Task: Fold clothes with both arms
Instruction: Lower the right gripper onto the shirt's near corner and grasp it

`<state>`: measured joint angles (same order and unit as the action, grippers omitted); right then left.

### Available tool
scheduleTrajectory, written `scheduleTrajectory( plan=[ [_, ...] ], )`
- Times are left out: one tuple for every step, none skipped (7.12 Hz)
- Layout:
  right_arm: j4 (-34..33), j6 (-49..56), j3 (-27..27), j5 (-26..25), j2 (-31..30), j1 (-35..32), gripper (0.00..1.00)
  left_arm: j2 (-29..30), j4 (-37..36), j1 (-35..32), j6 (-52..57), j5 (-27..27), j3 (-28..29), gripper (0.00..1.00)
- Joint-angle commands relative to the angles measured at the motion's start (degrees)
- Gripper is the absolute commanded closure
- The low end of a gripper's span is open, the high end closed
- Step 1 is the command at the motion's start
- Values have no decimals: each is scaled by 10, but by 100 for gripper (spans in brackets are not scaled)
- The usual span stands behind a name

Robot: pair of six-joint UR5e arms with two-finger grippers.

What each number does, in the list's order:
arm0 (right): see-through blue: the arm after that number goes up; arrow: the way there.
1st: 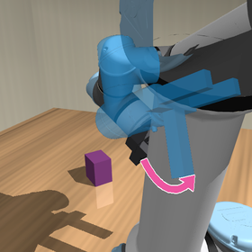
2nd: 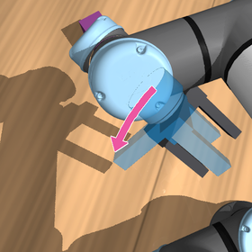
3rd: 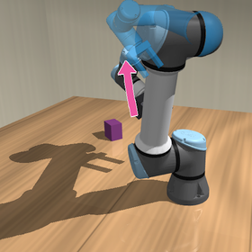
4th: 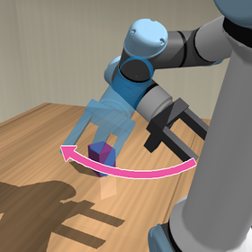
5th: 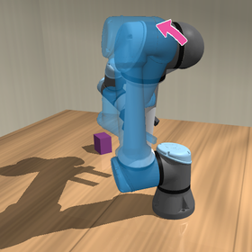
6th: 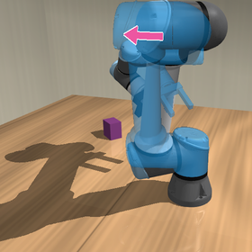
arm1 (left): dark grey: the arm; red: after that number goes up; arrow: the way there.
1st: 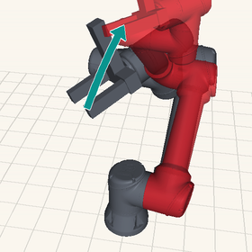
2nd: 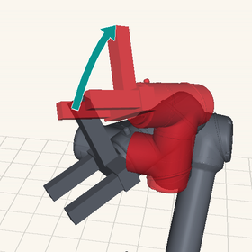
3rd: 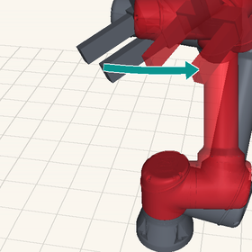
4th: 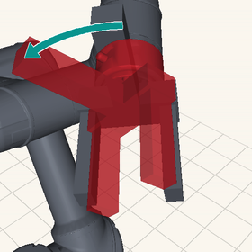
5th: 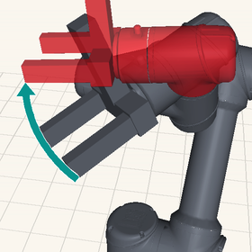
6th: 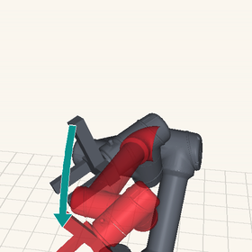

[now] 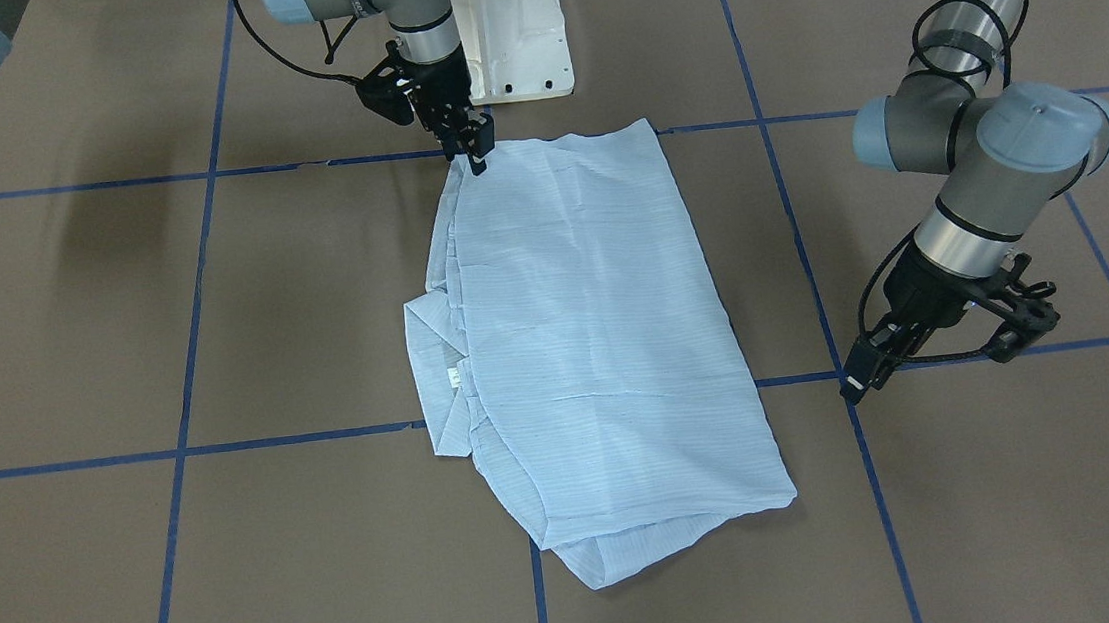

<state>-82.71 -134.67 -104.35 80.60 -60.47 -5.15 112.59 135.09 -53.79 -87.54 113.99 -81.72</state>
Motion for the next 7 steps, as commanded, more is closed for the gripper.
scheduleTrajectory(
  plan=[
    [0, -2, 1, 0, 1, 1, 55, 0, 0, 0, 0, 0, -1, 49],
    [0, -9, 1, 0, 1, 1, 69, 0, 0, 0, -1, 0, -1, 49],
    [1, -12, 0, 0, 2, 1, 87, -1, 0, -2, -1, 2, -5, 49],
    [1, -15, -1, 1, 2, 1, 100, -2, 0, -2, -1, 2, -5, 49],
    [1, -14, -3, 2, 3, 0, 100, -2, 0, -2, -1, 2, -5, 49],
    [1, -13, -2, 2, 2, 0, 100, -5, 0, -2, -2, 2, -6, 49],
    [2, -14, -7, 3, 3, 0, 100, -5, -1, -2, -3, 3, -9, 49]
  ],
)
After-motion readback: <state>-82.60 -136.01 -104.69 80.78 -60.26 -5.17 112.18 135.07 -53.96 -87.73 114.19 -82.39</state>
